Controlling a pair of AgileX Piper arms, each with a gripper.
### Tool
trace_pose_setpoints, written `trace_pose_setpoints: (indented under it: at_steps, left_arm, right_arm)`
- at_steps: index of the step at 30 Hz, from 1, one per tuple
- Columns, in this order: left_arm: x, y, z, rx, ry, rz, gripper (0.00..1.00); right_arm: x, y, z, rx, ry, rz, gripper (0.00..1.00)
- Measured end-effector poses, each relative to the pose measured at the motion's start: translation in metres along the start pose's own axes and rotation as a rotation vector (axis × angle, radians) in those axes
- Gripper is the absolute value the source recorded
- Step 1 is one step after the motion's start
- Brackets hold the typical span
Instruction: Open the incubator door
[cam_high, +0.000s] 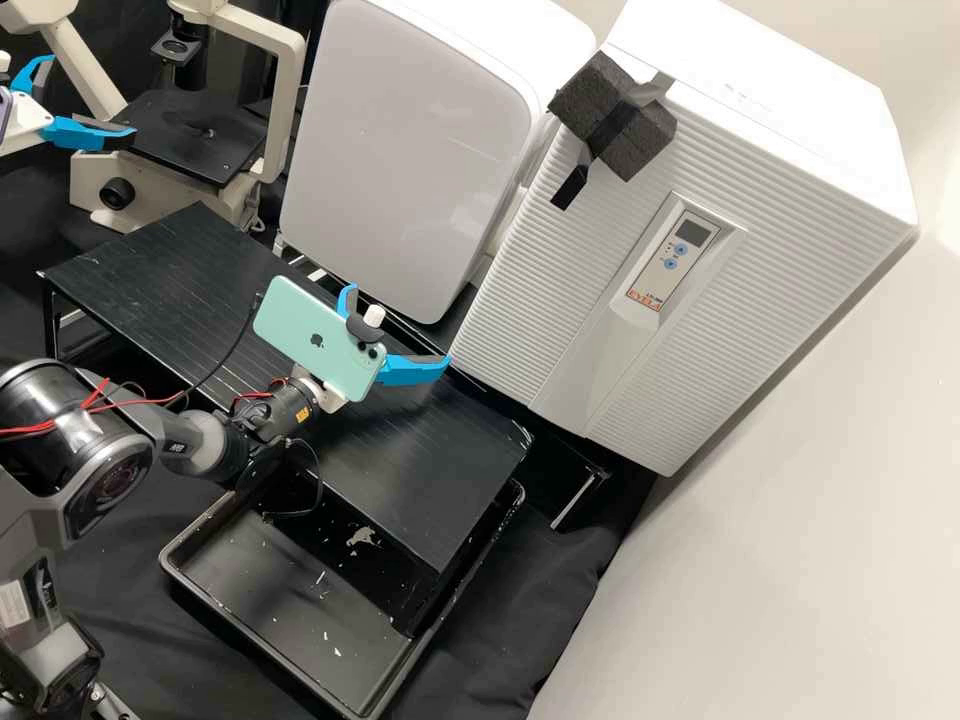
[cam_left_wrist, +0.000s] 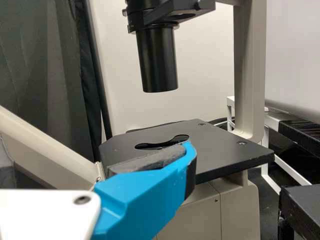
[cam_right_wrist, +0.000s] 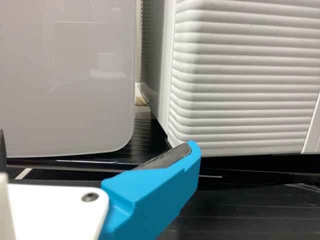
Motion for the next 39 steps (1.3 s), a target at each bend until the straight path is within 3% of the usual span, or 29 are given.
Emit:
trace_pose_setpoints:
  at_steps: [13, 17, 21, 25, 29, 34, 39]
  left_arm:
    - [0.0, 0.0, 0.0, 0.0, 0.0, 0.0, 1.0]
    - [0.0, 0.0, 0.0, 0.0, 0.0, 0.0, 1.0]
    - [0.0, 0.0, 0.0, 0.0, 0.0, 0.0, 1.0]
    - [0.0, 0.0, 0.0, 0.0, 0.0, 0.0, 1.0]
    - [0.0, 0.0, 0.0, 0.0, 0.0, 0.0, 1.0]
    - [0.0, 0.0, 0.0, 0.0, 0.0, 0.0, 1.0]
    - [0.0, 0.0, 0.0, 0.0, 0.0, 0.0, 1.0]
  right_arm:
    - [-0.009, 0.01, 0.009, 0.004, -0.028, 0.023, 1.0]
    - [-0.028, 0.035, 0.013, 0.071, -0.031, 0.111, 1.0]
    - [-0.044, 0.067, 0.002, 0.13, 0.057, 0.267, 1.0]
    - [-0.046, 0.083, -0.017, 0.121, 0.15, 0.335, 1.0]
    - [-0.037, 0.089, -0.035, 0.126, 0.192, 0.36, 1.0]
    - [-0.023, 0.096, -0.049, 0.094, 0.191, 0.392, 1.0]
    - [-0.003, 0.109, -0.055, 0.069, 0.14, 0.428, 1.0]
